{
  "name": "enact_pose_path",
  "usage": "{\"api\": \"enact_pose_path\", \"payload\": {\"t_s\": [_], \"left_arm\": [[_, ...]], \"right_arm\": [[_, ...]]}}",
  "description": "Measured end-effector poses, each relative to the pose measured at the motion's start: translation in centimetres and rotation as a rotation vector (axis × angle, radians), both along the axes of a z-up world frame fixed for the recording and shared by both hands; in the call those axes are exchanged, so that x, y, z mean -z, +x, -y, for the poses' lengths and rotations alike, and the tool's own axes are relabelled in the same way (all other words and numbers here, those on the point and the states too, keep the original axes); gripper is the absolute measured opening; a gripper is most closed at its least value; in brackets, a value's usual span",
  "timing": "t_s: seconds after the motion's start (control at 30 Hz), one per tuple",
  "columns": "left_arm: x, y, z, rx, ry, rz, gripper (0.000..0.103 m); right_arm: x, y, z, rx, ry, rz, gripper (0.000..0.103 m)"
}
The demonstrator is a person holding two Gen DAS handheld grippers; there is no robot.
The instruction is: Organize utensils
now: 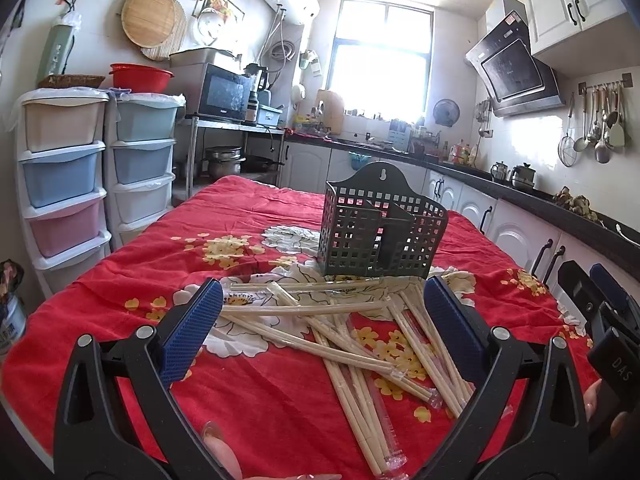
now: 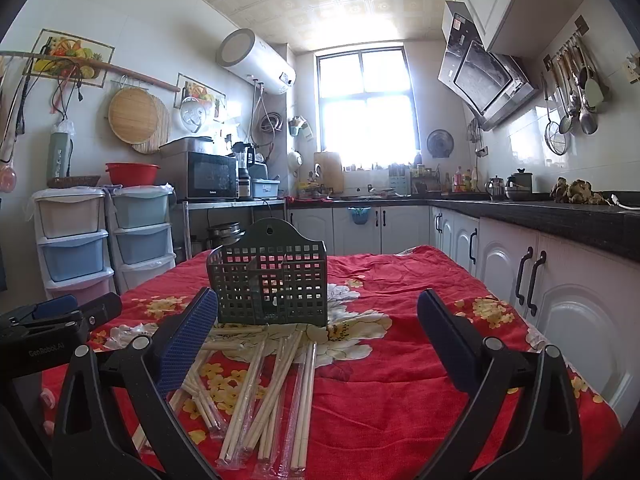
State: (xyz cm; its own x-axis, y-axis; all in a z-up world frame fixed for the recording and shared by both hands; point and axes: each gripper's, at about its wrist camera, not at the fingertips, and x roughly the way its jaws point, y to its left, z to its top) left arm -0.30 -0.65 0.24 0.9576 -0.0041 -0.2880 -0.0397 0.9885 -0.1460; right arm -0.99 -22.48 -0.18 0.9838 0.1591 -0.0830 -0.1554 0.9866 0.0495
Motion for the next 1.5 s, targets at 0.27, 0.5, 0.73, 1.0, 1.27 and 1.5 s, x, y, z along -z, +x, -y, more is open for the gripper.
{"api": "enact_pose_path", "payload": {"t_s": [0.27, 0.5, 0.73, 1.0, 1.27, 1.5], "left_arm": [[0.1, -0.2, -0.2, 0.000, 0.000, 0.001, 0.093], [0.1, -0.2, -0.3, -0.002, -0.001, -0.004, 0.093], [0.3, -0.1, -0.6, -0.009, -0.004, -0.008, 0.093], [0.4, 0.3, -1.1, -0.024, -0.013, -0.018, 0.093], [0.4, 0.7, -2.7, -0.055, -0.047, -0.048, 0.093], [0.3, 1.3, -4.6, -0.076, -0.088, -0.087, 0.093]], "right_arm": [[0.1, 0.3, -0.3, -0.001, -0.001, -0.003, 0.097], [0.1, -0.1, -0.2, 0.000, 0.001, -0.002, 0.097], [0.5, 0.5, -0.4, -0.013, -0.006, -0.012, 0.097], [0.4, 0.9, -1.2, -0.040, -0.024, -0.022, 0.097], [-0.3, 1.8, -2.5, -0.097, -0.068, -0.046, 0.097], [-0.9, 3.7, -4.2, -0.144, -0.129, -0.106, 0.097]]}}
